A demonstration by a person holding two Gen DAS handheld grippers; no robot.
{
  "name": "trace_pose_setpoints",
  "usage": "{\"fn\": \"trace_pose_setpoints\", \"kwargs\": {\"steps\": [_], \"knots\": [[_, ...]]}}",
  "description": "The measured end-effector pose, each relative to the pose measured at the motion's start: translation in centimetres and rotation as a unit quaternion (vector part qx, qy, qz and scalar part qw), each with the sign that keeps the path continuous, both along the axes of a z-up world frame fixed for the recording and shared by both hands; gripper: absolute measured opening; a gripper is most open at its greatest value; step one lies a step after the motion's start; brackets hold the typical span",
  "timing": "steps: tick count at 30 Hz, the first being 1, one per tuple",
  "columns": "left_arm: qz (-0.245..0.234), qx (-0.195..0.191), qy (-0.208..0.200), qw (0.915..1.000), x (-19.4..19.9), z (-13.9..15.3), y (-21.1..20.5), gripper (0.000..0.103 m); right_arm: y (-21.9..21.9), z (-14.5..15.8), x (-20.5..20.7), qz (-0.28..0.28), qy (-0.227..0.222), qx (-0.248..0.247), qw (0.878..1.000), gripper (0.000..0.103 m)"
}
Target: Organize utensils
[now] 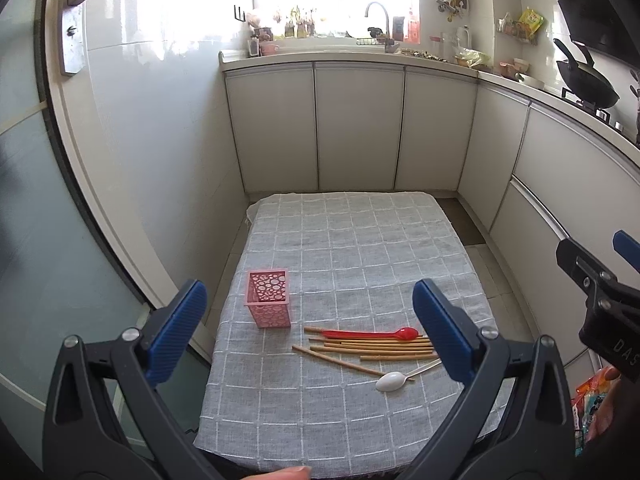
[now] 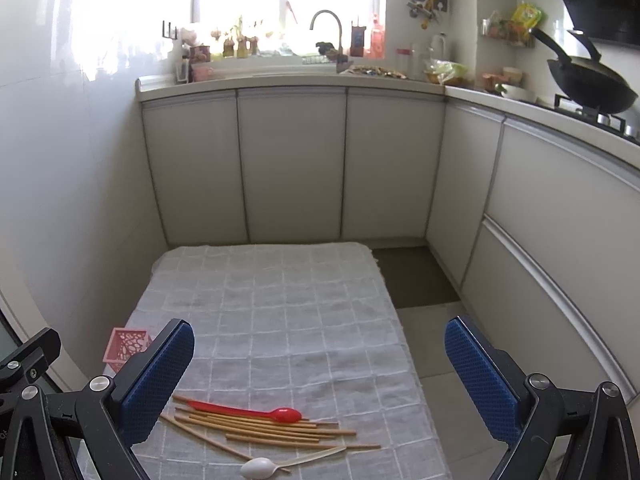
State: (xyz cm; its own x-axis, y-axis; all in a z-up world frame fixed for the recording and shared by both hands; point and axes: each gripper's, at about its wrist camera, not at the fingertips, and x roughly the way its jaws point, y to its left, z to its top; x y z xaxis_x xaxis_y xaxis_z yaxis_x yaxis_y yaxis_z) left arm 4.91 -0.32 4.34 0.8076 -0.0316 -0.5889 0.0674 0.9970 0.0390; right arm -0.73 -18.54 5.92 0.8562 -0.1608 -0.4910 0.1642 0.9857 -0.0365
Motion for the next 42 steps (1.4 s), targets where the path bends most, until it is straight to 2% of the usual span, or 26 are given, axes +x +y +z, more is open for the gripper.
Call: {"fn": "trace_pose_setpoints", "kwargs": {"steps": [15, 28, 38, 42], "knots": [[0.000, -0.001, -0.001, 1.0000, 0.9, 0.4, -0.6, 0.102, -1.4, 0.5, 1.3, -0.007, -0.006, 0.002, 1.000, 0.103], [0.002, -0.002, 0.003, 1.0000, 1.1, 0.4, -0.2, 0.102, -0.3, 0.7, 1.9, 0.007, -0.006, -0.008, 1.000, 0.103], [0.002, -0.009, 0.009, 0.9999, 2.0, -0.5, 0.0, 0.102, -1.1, 0.2, 2.7, 0.005, 0.005, 0.000, 1.000, 0.103], [-0.007, -0.020, 0.015, 0.9997, 3.3, -1.7, -0.1, 0.102, -1.8, -1.1, 4.0, 0.025, 0.024, 0.008, 0.999, 0.103]]}}
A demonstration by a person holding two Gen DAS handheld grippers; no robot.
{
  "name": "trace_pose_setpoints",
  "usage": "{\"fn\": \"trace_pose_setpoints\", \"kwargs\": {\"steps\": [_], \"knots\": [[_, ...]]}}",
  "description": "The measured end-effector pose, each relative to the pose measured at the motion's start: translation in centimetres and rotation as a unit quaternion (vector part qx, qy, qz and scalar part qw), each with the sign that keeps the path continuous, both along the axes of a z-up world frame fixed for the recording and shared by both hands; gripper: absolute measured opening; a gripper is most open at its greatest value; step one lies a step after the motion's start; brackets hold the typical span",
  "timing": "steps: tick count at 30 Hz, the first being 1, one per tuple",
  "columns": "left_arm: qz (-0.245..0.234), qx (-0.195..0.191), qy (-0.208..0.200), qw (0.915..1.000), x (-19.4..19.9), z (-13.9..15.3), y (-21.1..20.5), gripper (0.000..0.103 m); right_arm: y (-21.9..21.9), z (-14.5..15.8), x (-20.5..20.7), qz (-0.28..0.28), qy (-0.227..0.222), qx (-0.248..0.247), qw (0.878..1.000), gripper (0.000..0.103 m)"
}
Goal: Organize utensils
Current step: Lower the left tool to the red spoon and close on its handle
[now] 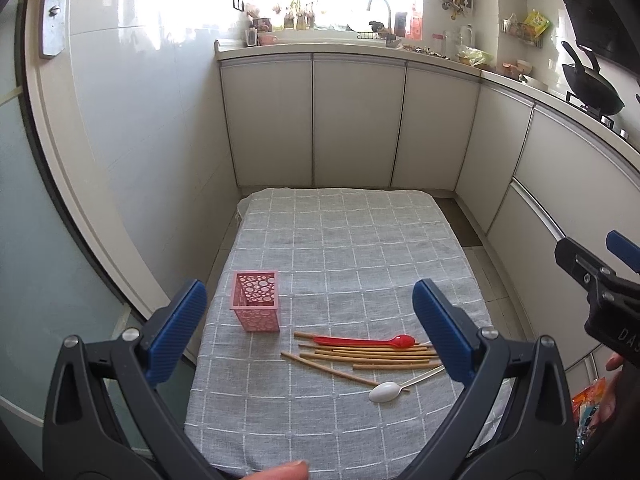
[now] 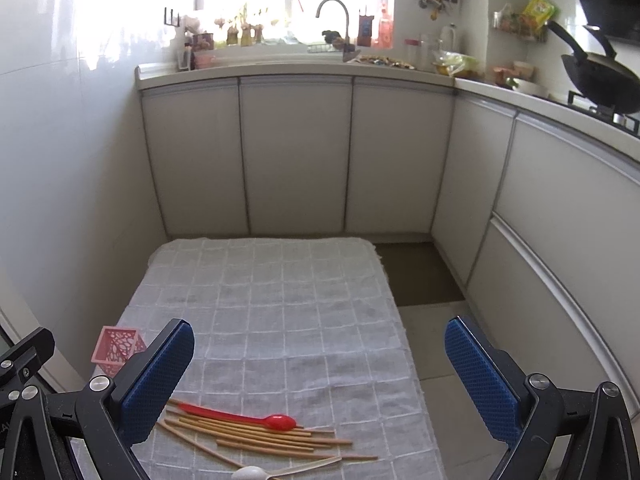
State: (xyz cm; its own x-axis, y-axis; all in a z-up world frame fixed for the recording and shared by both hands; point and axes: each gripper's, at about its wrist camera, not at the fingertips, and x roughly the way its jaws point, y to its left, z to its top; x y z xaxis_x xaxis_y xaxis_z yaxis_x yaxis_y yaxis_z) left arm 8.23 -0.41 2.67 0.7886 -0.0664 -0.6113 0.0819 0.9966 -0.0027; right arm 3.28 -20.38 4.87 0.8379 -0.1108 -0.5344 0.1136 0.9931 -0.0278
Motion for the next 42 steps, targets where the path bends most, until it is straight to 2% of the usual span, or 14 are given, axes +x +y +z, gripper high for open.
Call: {"fn": "trace_pose_setpoints", "kwargs": {"steps": [4, 9, 12, 15, 20, 25, 32, 38, 41, 42], "knots": [[-0.018, 0.001, 0.016, 0.9997, 1.8, -2.1, -0.2, 0.102, -1.8, -2.7, 2.7, 0.001, 0.043, 0.011, 0.999, 0.103], [-0.037, 0.013, 0.053, 0.9978, 4.5, -5.9, -0.7, 0.102, -4.8, -7.2, 5.7, -0.011, 0.101, 0.048, 0.994, 0.103], [-0.066, 0.005, 0.099, 0.9929, 6.2, -8.8, -1.3, 0.102, -5.8, -9.9, 7.2, -0.018, 0.135, 0.043, 0.990, 0.103], [-0.100, 0.013, 0.146, 0.9841, 7.6, -12.0, -2.5, 0.102, -6.3, -12.4, 8.5, -0.013, 0.166, 0.035, 0.985, 0.103], [-0.165, 0.017, 0.208, 0.9640, 9.7, -16.8, -5.0, 0.101, -7.4, -16.9, 10.5, 0.004, 0.225, 0.050, 0.973, 0.103], [-0.235, 0.045, 0.234, 0.9423, 11.1, -20.7, -8.0, 0.085, -8.8, -20.8, 11.0, 0.005, 0.257, 0.074, 0.964, 0.103], [-0.337, 0.099, 0.253, 0.9016, 12.1, -24.9, -12.7, 0.070, -11.1, -23.4, 11.5, -0.010, 0.272, 0.122, 0.955, 0.103], [-0.379, 0.124, 0.264, 0.8782, 13.3, -26.4, -15.6, 0.062, -12.5, -24.9, 11.7, -0.025, 0.290, 0.148, 0.945, 0.103], [-0.391, 0.115, 0.280, 0.8695, 14.2, -27.1, -16.4, 0.050, -12.9, -25.3, 11.7, -0.029, 0.294, 0.152, 0.943, 0.103], [-0.393, 0.105, 0.286, 0.8678, 14.5, -27.1, -16.5, 0.040, -13.0, -25.4, 11.8, -0.031, 0.295, 0.152, 0.943, 0.103]]}}
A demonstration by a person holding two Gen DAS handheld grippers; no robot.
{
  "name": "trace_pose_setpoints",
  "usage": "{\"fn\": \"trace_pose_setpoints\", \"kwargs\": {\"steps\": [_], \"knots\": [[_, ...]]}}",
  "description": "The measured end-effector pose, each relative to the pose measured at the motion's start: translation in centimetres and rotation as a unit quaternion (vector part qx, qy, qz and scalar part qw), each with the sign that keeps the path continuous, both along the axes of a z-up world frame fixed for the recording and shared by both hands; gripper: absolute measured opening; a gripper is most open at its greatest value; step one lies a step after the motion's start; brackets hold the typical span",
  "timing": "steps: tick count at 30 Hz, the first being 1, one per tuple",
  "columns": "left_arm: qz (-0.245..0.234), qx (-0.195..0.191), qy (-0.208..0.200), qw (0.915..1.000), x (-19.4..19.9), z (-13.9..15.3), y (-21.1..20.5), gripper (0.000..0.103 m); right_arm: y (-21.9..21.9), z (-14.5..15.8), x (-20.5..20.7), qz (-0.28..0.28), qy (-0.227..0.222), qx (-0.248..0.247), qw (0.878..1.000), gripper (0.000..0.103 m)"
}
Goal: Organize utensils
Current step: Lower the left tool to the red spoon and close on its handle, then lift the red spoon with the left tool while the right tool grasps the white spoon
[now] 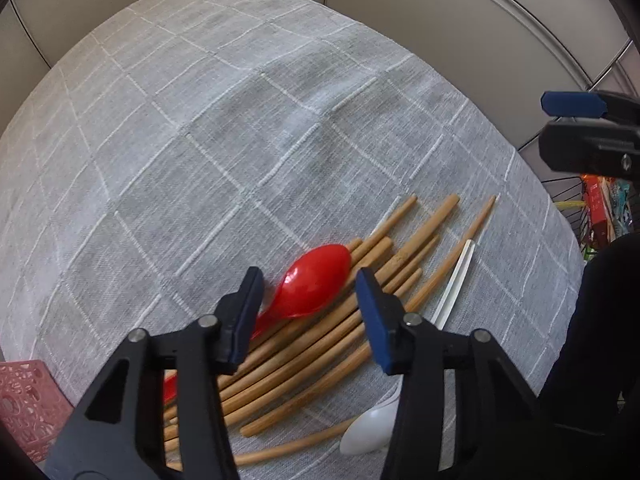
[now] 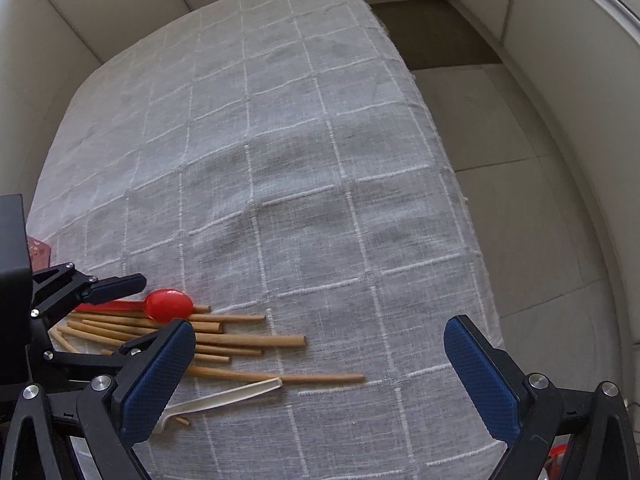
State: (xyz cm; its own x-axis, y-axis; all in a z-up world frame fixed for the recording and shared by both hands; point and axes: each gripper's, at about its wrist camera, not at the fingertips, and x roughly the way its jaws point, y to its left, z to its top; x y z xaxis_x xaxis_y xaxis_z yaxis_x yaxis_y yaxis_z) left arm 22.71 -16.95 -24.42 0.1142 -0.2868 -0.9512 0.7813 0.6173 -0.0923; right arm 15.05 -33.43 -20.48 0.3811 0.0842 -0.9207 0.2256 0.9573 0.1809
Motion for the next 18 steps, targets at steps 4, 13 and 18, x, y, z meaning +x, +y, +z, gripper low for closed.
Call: {"fn": "trace_pose_setpoints", "kwargs": {"steps": [4, 13, 18], "knots": [[0.025, -0.021, 0.009, 0.9994, 1.1, 0.4, 0.4, 0.023, -0.1, -0.4, 0.0, 0.001, 0.007, -0.002, 1.000, 0.103], [0.154, -0.081, 0.005, 0.9848, 2.8, 2.6, 5.6, 0.003, 2.2, -1.1, -0.3, 0.057, 0.018, -0.003, 0.998, 0.093], [0.206, -0.101, -0.008, 0.9734, 0.3, 4.6, 8.3, 0.003, 5.4, -1.6, -0.8, 0.122, 0.024, 0.017, 0.992, 0.081]]}}
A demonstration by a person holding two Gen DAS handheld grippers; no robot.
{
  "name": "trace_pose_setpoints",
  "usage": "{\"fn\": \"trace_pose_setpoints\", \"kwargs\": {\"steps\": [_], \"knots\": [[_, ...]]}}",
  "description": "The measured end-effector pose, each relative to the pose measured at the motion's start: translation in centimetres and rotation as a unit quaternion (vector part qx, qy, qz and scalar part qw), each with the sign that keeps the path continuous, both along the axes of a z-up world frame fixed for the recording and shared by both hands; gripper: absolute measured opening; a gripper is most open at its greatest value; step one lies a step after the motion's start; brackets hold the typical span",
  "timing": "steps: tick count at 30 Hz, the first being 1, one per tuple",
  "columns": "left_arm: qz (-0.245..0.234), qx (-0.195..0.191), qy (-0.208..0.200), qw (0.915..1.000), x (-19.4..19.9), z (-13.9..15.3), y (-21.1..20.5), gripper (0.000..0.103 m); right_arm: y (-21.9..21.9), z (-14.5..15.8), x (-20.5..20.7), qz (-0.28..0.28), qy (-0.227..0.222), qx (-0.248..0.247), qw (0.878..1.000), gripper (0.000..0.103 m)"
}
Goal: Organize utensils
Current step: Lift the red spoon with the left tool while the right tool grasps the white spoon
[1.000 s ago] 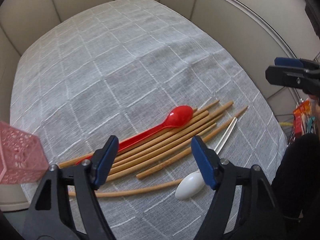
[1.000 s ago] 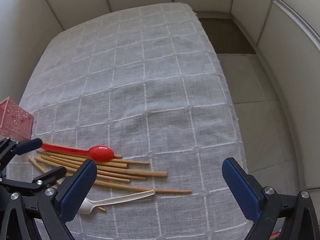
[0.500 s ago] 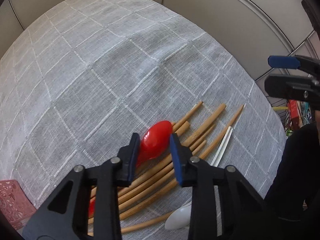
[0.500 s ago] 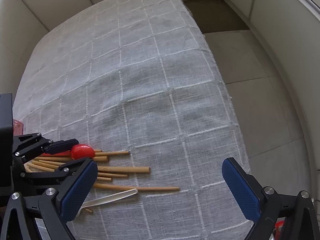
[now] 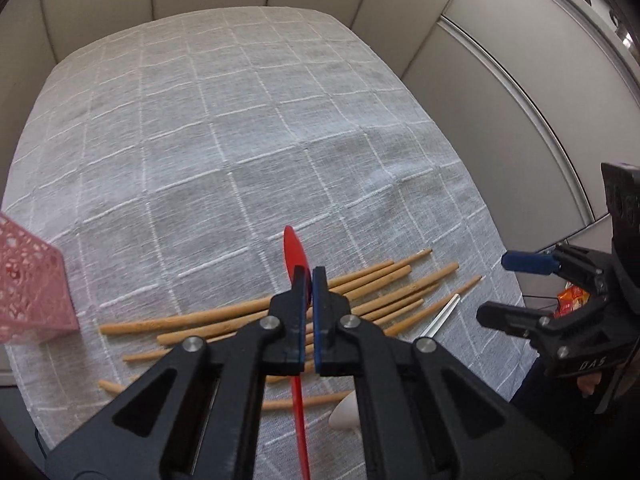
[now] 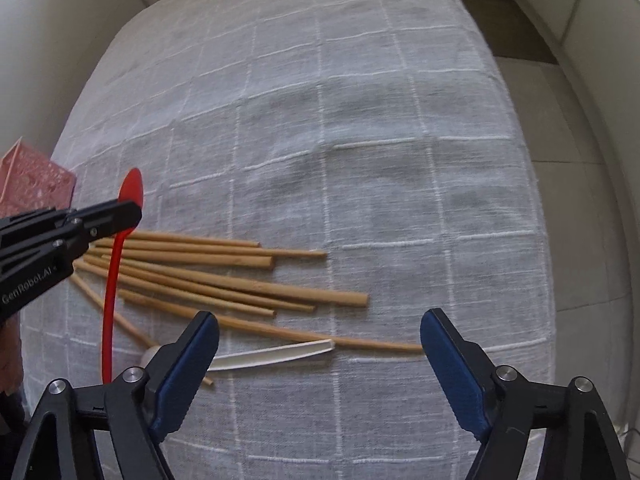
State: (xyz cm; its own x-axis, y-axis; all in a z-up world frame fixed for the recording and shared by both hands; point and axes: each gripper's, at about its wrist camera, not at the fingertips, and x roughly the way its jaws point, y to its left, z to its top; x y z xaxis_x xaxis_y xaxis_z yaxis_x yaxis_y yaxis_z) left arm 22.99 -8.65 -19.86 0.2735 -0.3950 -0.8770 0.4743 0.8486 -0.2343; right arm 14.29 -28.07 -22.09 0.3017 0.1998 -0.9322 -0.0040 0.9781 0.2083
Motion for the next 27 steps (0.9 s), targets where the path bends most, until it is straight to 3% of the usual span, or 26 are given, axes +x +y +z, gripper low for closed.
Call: {"fn": "trace_pose_setpoints", "kwargs": {"steps": [4, 8, 11, 15, 17, 20, 27], "knots": [[0.042, 0.007, -0.023, 0.9988, -1.8, 1.3, 2.4, 0.003, 4.8, -0.5, -1.4, 0.110, -0.003, -0.018, 0.994, 0.073], [0.072, -0.013, -0.028, 0.9969, -3.3, 1.8, 5.0, 0.003, 9.6, -2.2, -3.6, 0.237, -0.001, -0.062, 0.969, 0.072], [0.085, -0.024, -0.024, 0.9958, -3.5, 1.6, 6.2, 0.003, 11.8, -4.2, -4.5, 0.287, 0.014, -0.102, 0.952, 0.072], [0.094, -0.026, -0.015, 0.9951, -3.5, 1.3, 6.7, 0.003, 13.6, -6.2, -4.6, 0.317, 0.020, -0.156, 0.935, 0.070], [0.096, -0.025, -0.013, 0.9950, -3.6, 1.2, 6.9, 0.003, 13.9, -6.4, -4.0, 0.313, 0.017, -0.147, 0.938, 0.069], [0.100, -0.026, -0.013, 0.9946, -3.8, 1.3, 7.1, 0.003, 13.9, -6.1, -2.8, 0.301, -0.003, -0.145, 0.942, 0.058], [0.111, -0.031, -0.012, 0.9932, -3.8, 1.8, 8.2, 0.003, 14.7, -5.0, -0.5, 0.298, -0.061, -0.161, 0.939, 0.055]]}}
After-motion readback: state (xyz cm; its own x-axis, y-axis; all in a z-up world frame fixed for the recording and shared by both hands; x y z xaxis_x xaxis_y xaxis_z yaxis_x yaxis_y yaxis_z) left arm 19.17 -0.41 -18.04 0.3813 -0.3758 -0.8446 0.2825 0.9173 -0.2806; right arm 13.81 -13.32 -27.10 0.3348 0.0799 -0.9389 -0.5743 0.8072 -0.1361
